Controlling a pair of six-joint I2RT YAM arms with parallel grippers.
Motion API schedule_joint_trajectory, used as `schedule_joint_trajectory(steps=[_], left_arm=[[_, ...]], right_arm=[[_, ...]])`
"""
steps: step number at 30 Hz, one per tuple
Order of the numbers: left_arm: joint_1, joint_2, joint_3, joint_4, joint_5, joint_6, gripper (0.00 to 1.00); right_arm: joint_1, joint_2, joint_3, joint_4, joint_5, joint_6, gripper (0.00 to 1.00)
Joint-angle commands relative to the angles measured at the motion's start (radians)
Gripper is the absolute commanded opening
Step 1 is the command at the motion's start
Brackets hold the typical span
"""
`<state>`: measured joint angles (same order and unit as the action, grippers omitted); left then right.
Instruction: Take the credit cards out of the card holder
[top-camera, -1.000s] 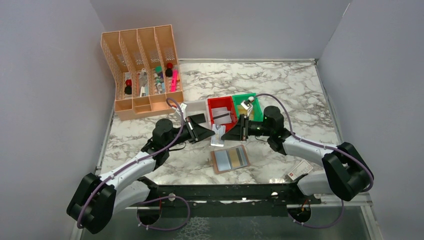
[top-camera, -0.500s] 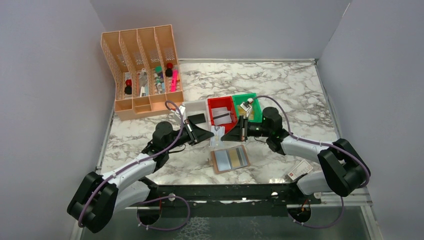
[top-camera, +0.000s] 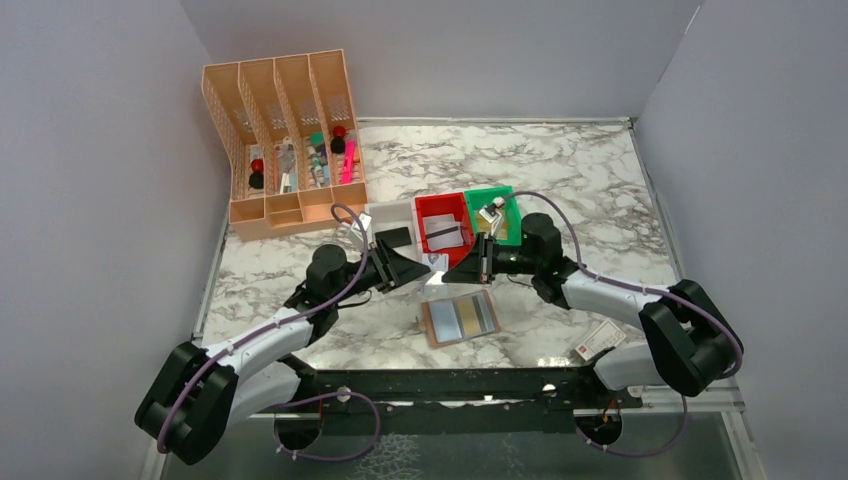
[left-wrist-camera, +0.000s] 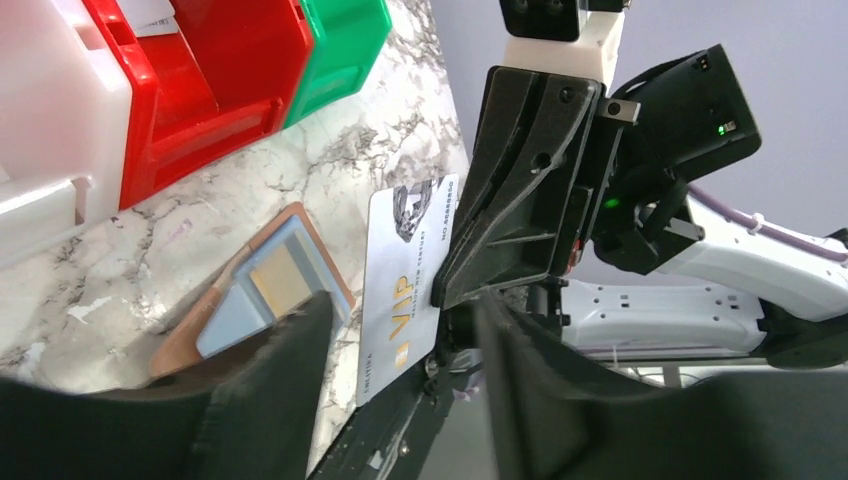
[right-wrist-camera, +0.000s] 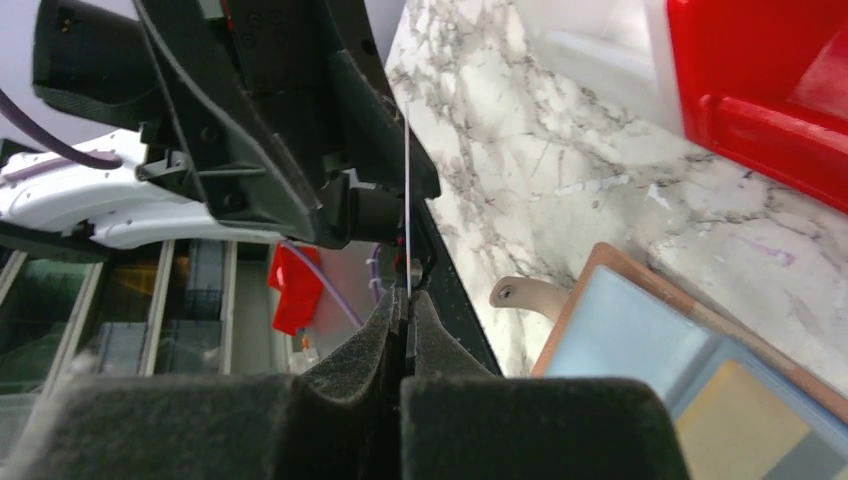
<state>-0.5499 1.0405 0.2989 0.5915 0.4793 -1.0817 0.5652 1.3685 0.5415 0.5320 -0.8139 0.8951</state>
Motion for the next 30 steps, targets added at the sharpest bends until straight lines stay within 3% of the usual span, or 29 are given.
schedule_joint_trajectory(steps=[1, 4, 7, 12, 16, 24, 30], left_arm=[[0.002, 0.003, -0.003, 0.004, -0.021, 0.024, 0.66], [0.004, 0.008, 0.018, -0.070, -0.028, 0.056, 0.76], [0.007, -0.007, 0.083, -0.260, -0.078, 0.140, 0.83], [0.008, -0.031, 0.271, -0.725, -0.318, 0.344, 0.93], [0.010, -0.006, 0.404, -0.956, -0.492, 0.462, 0.96], [0.013, -0.011, 0.530, -1.069, -0.657, 0.606, 0.97], [0.019, -0.008, 0.537, -1.081, -0.739, 0.679, 0.97]], right_arm=[[0.004, -0.045, 0.041, -0.136, 0.107, -0.070, 0.01], [0.004, -0.065, 0.049, -0.204, 0.165, -0.098, 0.01], [0.004, -0.081, 0.067, -0.287, 0.227, -0.144, 0.01], [0.004, -0.106, 0.144, -0.466, 0.392, -0.259, 0.01], [0.005, -0.097, 0.257, -0.603, 0.544, -0.385, 0.01], [0.050, -0.001, 0.469, -0.710, 0.846, -0.611, 0.01], [0.160, 0.151, 0.536, -0.649, 1.104, -0.884, 0.01]])
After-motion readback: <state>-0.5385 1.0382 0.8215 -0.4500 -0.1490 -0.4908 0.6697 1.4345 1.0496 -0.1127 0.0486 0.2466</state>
